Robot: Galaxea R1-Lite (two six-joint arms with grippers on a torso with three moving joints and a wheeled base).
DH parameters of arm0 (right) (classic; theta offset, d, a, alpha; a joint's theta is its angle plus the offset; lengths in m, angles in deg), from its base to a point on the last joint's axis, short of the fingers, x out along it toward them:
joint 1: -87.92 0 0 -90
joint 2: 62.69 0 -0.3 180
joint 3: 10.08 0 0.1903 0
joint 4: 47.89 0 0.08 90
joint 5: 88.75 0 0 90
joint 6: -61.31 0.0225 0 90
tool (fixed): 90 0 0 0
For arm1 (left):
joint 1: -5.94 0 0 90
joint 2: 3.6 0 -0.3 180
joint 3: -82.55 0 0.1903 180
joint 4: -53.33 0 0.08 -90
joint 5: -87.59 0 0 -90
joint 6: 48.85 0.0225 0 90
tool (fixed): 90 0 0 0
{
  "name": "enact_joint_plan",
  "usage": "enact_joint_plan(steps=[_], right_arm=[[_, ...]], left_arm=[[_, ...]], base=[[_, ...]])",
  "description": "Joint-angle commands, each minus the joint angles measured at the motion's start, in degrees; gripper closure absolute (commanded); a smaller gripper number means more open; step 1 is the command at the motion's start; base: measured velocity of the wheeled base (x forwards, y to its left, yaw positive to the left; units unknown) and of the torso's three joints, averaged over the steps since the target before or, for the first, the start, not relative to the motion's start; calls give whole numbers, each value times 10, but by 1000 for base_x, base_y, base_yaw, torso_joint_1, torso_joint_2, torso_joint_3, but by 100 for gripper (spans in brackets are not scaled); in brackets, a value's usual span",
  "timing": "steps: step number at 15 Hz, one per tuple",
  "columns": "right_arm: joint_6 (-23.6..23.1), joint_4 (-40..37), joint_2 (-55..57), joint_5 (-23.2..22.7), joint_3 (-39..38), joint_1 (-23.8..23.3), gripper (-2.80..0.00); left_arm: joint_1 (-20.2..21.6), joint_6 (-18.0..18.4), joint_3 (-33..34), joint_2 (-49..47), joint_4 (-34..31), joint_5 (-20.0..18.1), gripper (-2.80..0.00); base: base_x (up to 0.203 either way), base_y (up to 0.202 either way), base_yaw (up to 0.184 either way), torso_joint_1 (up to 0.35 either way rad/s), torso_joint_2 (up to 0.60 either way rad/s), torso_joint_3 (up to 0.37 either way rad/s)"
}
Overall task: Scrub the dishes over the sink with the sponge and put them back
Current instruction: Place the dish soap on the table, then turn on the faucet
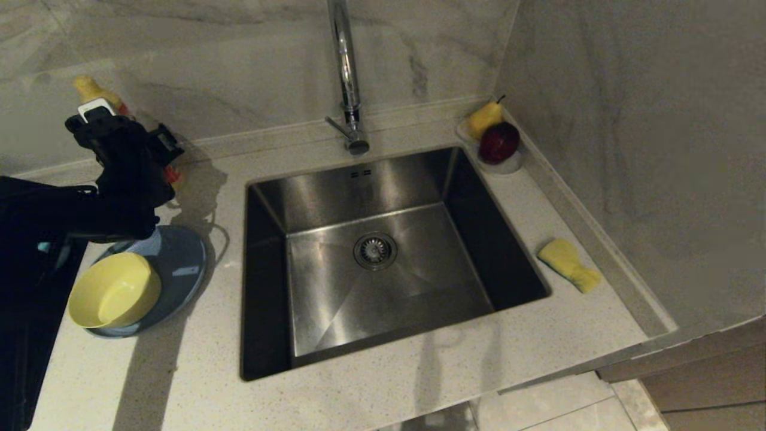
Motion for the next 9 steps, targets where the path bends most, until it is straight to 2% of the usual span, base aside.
enact_joint_plan(steps=[1,9], right_arm=[[0,-1,-1,0,0,0,0],[-1,0,-1,0,0,0,0]], left_arm=[[-2,-2,0,50,-7,2,-280],[-9,17,5,210,-32,-13,-280]], base=[[0,0,0,0,0,0],[0,0,0,0,0,0]])
